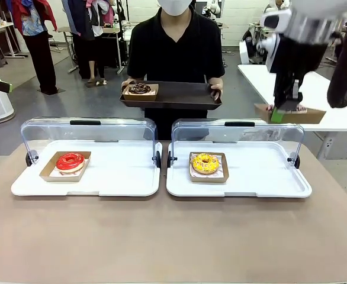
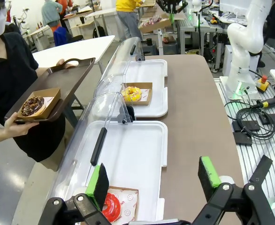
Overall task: Provide the desired donut to the person.
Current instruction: Pick up and lift the Paper togo box containing the Donut pointed at by the person, then place the picked Paper togo box onto the Handle tray extended by the person.
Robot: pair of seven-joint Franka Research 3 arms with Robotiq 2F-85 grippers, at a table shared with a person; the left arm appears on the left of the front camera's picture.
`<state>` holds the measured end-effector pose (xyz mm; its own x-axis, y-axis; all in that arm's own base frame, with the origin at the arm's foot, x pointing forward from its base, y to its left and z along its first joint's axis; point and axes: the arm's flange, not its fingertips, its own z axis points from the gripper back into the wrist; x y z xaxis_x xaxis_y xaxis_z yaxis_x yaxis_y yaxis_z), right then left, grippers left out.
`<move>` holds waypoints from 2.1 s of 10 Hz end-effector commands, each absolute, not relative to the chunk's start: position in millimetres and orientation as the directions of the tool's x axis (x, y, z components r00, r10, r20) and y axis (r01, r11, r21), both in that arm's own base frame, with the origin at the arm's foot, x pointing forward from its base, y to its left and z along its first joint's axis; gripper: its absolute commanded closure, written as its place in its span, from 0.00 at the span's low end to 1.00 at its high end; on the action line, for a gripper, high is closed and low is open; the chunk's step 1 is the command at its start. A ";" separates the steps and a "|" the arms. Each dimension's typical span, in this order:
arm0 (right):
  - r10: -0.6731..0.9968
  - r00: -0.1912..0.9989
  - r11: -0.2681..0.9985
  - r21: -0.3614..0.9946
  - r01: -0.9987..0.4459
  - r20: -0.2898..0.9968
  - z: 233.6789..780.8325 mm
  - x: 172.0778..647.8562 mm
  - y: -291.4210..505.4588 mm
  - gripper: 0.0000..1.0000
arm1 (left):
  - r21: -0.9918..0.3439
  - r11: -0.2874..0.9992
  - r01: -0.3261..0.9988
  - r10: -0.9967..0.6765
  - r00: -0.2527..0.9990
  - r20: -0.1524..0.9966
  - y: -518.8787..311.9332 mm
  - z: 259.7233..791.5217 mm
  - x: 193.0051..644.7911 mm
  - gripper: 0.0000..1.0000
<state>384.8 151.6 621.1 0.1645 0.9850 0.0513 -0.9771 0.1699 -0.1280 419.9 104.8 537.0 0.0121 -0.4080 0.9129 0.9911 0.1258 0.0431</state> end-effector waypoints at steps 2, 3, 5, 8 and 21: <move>0.988 0.147 0.152 -0.098 -0.984 0.053 631.0 405.5 149.7 1.00 | 0.057 0.125 0.991 -0.395 -0.003 0.919 104.9 538.8 419.8 0.00; 0.993 0.113 0.115 -0.103 -0.988 0.022 624.1 407.6 148.3 1.00 | 0.057 0.125 0.991 -0.395 -0.003 0.919 104.9 538.8 419.8 0.00; 0.984 0.165 0.172 -0.127 -0.977 0.061 634.9 396.9 150.6 1.00 | 0.057 0.125 0.991 -0.395 -0.003 0.919 104.9 538.8 419.8 0.00; 0.984 0.165 0.172 -0.127 -0.977 0.061 634.9 396.9 150.6 1.00 | 0.057 0.125 0.991 -0.395 -0.003 0.919 104.9 538.8 419.8 0.00; 0.971 0.214 0.233 -0.238 -0.943 0.103 709.9 394.0 183.0 0.98 | 0.057 0.125 0.991 -0.395 -0.003 0.919 104.9 538.8 419.8 0.00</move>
